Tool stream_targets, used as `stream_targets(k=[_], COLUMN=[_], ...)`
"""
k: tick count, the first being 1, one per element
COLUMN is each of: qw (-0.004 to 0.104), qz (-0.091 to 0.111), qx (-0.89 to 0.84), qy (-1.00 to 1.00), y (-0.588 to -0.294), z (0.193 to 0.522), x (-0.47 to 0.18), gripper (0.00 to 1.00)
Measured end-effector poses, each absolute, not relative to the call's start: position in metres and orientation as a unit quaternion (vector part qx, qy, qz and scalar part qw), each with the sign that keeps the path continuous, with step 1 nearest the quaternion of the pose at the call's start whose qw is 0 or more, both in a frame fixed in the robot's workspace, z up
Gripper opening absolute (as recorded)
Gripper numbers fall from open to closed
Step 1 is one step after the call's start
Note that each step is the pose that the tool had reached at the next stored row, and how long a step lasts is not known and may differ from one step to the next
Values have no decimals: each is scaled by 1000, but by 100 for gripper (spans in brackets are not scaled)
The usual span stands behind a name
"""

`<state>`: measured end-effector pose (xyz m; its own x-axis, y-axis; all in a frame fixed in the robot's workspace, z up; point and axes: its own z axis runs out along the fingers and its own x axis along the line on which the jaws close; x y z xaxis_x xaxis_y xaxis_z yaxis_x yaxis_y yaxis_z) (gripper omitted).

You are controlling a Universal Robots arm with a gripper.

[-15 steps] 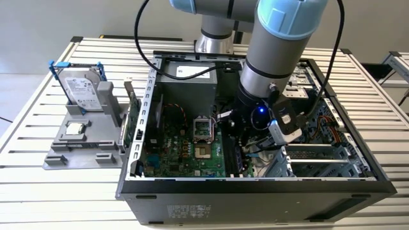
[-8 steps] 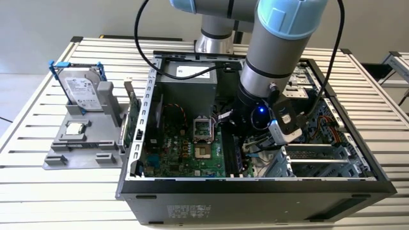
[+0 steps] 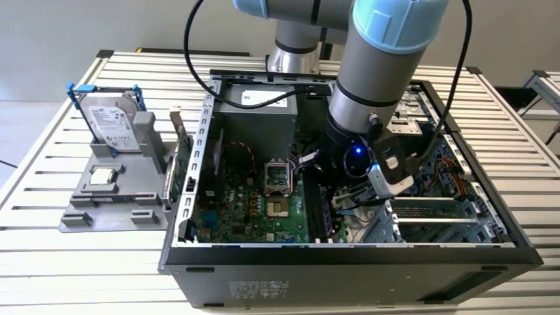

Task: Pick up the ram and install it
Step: 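Insert the ram into the slot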

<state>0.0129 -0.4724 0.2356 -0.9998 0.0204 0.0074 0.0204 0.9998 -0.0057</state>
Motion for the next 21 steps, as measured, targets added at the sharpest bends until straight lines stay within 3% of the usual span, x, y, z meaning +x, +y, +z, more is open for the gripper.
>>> stream_targets(k=[21], qw=[4], qz=[3], qx=[-10], qy=[-1000], y=[-472], z=[259], x=[13], gripper=[0])
